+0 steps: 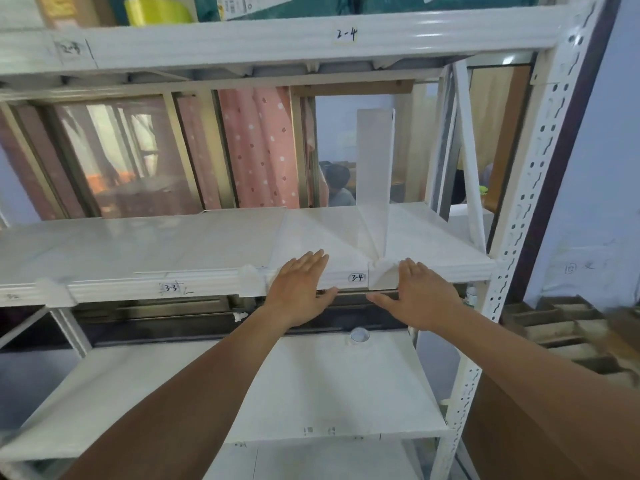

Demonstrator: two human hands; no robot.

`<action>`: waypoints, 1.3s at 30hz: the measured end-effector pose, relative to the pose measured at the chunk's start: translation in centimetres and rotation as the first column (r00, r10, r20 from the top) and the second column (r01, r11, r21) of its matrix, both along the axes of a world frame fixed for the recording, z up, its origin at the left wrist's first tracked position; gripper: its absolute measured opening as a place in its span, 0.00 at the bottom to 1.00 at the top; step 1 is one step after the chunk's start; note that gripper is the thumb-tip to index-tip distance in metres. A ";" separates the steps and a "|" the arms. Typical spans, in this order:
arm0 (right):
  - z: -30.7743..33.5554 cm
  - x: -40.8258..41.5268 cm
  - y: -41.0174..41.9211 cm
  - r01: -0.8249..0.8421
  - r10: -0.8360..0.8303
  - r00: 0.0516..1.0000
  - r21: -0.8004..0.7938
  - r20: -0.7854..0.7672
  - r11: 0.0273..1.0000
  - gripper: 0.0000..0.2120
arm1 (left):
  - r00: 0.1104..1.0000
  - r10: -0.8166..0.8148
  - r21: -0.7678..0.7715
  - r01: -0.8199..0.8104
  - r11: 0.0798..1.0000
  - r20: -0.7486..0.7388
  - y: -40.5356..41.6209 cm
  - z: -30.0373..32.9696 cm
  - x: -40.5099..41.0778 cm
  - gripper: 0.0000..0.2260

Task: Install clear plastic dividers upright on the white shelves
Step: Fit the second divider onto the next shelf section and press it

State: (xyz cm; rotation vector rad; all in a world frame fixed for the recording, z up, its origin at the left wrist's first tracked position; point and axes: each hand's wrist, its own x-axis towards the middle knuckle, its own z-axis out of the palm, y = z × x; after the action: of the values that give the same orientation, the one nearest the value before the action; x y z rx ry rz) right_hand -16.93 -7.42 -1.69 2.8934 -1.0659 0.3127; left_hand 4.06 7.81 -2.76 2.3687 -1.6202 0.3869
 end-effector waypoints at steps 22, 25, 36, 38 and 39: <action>5.3 10.0 10.7 -0.230 0.231 0.973 0.074 -0.005 0.970 0.48 | 0.936 0.343 0.059 -0.340 0.939 -0.072 17.4 2.3 10.0 0.30; 5.5 13.5 11.5 -0.203 0.207 0.978 0.100 -0.024 0.974 0.50 | 0.934 0.345 0.033 -0.343 0.939 -0.092 19.4 2.2 13.9 0.29; 6.2 23.0 13.4 -0.066 0.071 0.997 0.190 -0.016 0.980 0.51 | 0.885 0.453 0.047 -0.450 0.892 -0.110 20.5 3.0 25.3 0.31; 6.2 23.9 13.4 -0.048 0.055 0.998 0.201 -0.028 0.978 0.49 | 0.860 0.495 0.087 -0.488 0.869 -0.127 20.1 2.9 26.4 0.31; 6.2 24.3 13.4 -0.038 0.047 0.998 0.201 -0.037 0.979 0.49 | 0.843 0.519 0.105 -0.509 0.855 -0.140 19.9 2.8 26.8 0.31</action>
State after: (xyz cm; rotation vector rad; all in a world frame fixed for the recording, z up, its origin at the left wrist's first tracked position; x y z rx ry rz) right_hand 7.38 5.97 4.51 3.0873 -1.0897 0.1531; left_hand 30.87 27.74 0.04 2.7826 -0.9141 0.2238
